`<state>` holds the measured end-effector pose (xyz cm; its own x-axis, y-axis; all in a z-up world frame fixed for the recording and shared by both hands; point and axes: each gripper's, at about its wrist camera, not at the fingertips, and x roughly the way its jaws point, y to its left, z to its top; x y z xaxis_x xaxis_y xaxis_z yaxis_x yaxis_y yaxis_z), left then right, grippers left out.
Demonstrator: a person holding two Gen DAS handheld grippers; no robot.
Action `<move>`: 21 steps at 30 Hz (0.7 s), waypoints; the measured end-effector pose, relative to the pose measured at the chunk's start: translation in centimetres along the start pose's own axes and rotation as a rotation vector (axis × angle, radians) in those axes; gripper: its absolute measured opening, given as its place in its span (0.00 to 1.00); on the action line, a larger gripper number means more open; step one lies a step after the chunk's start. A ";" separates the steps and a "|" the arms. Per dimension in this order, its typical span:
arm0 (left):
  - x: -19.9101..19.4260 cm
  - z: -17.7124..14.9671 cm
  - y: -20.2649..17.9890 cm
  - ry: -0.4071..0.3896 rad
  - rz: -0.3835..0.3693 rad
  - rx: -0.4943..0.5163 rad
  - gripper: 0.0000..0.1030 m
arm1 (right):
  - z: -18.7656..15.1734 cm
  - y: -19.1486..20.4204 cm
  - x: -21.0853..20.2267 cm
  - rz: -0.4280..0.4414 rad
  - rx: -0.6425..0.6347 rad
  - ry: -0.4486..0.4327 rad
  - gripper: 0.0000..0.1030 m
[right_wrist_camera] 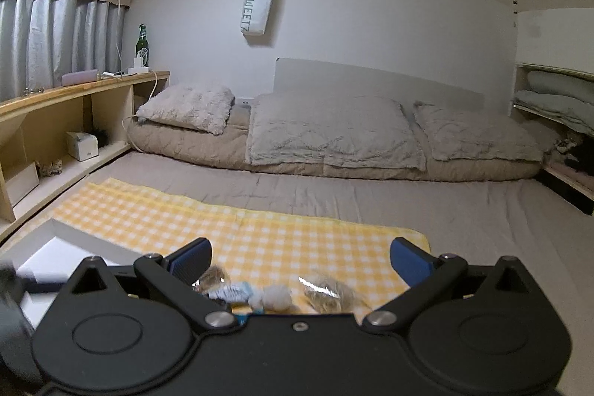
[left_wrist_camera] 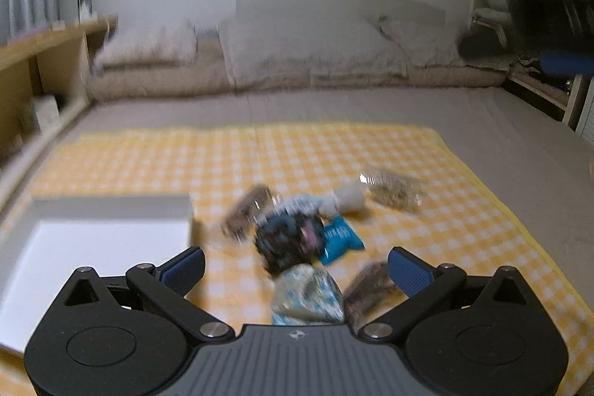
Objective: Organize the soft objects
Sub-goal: 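Grasp the floral fabric pouch with the left tool while the right tool grasps the crocheted scrunchie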
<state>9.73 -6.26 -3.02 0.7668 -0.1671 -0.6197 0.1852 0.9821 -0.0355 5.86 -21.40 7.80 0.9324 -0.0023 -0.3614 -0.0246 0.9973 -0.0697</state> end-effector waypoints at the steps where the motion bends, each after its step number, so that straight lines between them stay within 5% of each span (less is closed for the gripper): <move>1: 0.7 -0.3 0.4 0.025 -0.015 -0.038 1.00 | 0.5 0.1 0.7 0.007 -0.001 0.006 1.00; 7: 4.4 -0.9 2.3 0.154 -0.029 -0.188 0.99 | 1.9 1.7 5.6 0.099 0.018 0.088 1.00; 21: 11.1 -1.9 3.1 0.317 -0.086 -0.213 0.79 | -3.3 3.7 18.1 0.238 0.104 0.389 0.78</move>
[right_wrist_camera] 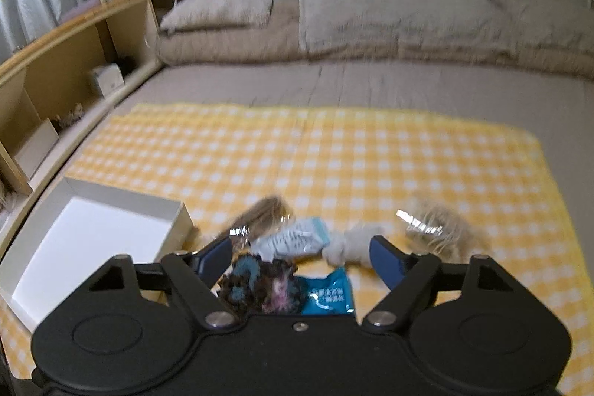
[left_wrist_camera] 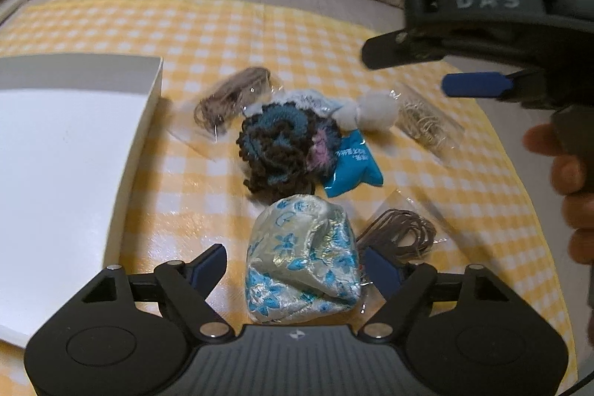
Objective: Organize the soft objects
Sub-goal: 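Grasp the floral fabric pouch with the left tool while the right tool grasps the crocheted scrunchie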
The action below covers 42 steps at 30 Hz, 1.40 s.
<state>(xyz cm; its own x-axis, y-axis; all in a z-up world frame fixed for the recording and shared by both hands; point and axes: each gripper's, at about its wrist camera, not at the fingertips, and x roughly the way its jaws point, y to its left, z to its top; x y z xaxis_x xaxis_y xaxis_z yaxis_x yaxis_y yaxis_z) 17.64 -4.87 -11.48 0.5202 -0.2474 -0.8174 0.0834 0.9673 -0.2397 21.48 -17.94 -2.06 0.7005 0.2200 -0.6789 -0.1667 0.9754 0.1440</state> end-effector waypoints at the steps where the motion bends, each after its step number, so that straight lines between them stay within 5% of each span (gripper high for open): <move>1: 0.4 0.1 0.2 0.014 -0.006 -0.012 0.79 | 0.0 0.0 0.8 0.010 0.001 0.017 0.78; 11: 2.7 0.3 1.2 0.099 -0.037 -0.071 0.75 | -0.8 2.7 6.4 0.118 -0.082 0.124 0.73; 15: 3.0 0.3 1.1 0.109 -0.063 -0.063 0.60 | -1.0 3.2 8.4 0.143 -0.066 0.199 0.57; 22: 2.5 0.2 1.1 0.122 -0.063 -0.057 0.54 | -2.0 3.6 10.2 0.052 -0.117 0.239 0.40; 24: 2.3 0.3 1.1 0.127 -0.063 -0.052 0.52 | -2.2 3.2 10.3 0.083 -0.109 0.248 0.23; 30: 1.2 0.4 1.0 0.116 -0.069 -0.036 0.48 | -2.4 3.2 9.7 0.103 -0.107 0.261 0.10; 42: -1.7 0.6 0.8 0.018 -0.059 0.011 0.46 | -1.8 1.1 4.6 0.058 -0.049 0.179 0.07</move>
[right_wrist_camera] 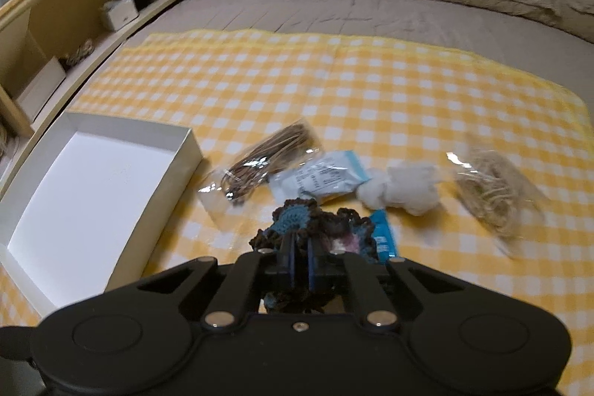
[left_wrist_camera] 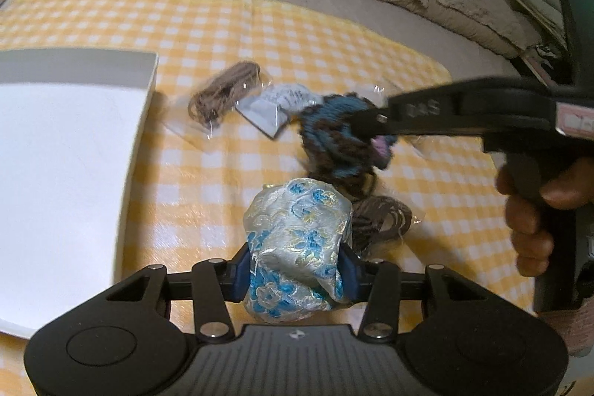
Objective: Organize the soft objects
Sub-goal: 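Carry the pouch and scrunchie into the white box and open both tools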
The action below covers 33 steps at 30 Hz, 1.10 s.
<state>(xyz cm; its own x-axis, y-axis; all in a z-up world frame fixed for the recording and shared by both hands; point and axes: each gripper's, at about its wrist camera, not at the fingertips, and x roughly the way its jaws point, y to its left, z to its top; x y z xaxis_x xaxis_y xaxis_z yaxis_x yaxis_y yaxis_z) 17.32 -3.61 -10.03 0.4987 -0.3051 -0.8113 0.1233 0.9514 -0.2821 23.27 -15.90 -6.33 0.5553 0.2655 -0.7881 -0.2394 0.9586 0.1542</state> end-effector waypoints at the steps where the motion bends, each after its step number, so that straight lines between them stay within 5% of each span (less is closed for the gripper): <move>1: -0.5 0.1 0.1 -0.012 0.001 0.005 0.47 | -0.1 -0.3 -0.5 -0.005 0.007 -0.009 0.07; 16: -7.4 1.8 4.4 -0.212 0.095 -0.044 0.47 | -1.5 -2.2 -5.8 -0.071 0.087 -0.114 0.07; 23: -10.5 2.4 8.2 -0.297 0.200 -0.087 0.47 | -1.3 -1.4 -7.2 -0.074 0.122 -0.187 0.07; 33: -10.7 1.8 12.8 -0.219 0.295 -0.116 0.47 | 0.0 1.8 -7.9 -0.015 0.140 -0.282 0.07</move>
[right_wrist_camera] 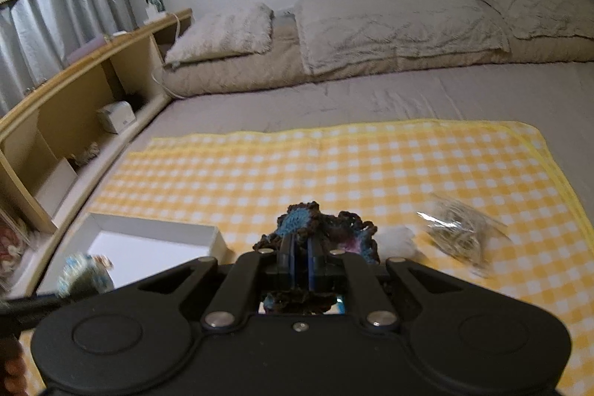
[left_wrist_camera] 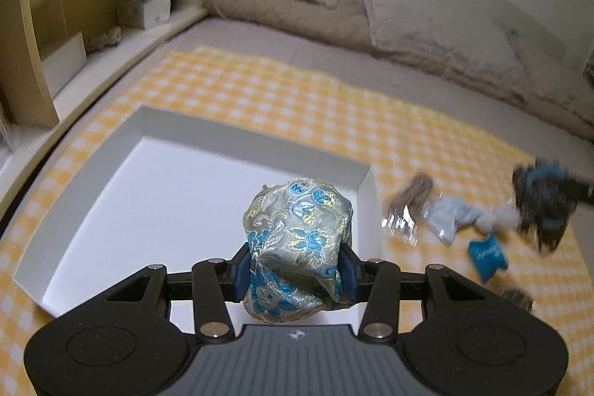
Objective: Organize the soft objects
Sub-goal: 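Carry the pouch and scrunchie into the white box and open both tools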
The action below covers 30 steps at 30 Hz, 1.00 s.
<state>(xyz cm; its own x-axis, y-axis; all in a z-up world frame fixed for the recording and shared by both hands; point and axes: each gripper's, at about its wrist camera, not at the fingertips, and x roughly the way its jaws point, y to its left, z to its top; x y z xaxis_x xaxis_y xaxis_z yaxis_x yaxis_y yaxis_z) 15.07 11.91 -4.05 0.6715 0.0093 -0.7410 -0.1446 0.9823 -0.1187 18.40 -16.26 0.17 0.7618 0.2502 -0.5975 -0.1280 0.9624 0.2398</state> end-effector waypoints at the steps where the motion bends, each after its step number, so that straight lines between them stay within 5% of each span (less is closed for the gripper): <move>1: 0.3 -0.3 0.1 0.023 -0.004 0.005 0.47 | 0.1 0.4 0.1 0.010 0.001 -0.005 0.07; 15: 4.0 -3.9 -2.8 0.194 -0.040 0.211 0.47 | -0.3 8.0 3.4 0.168 -0.047 0.030 0.07; 30: 4.6 -4.2 -1.1 0.268 -0.107 0.144 0.48 | -2.7 14.8 11.5 0.273 -0.106 0.204 0.07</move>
<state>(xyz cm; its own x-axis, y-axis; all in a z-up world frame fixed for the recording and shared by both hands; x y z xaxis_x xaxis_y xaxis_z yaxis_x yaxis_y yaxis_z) 15.32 10.07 -10.11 0.4591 -0.1265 -0.8793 0.0341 0.9916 -0.1249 23.61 1.15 -5.21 0.5489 0.5057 -0.6656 -0.3831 0.8599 0.3374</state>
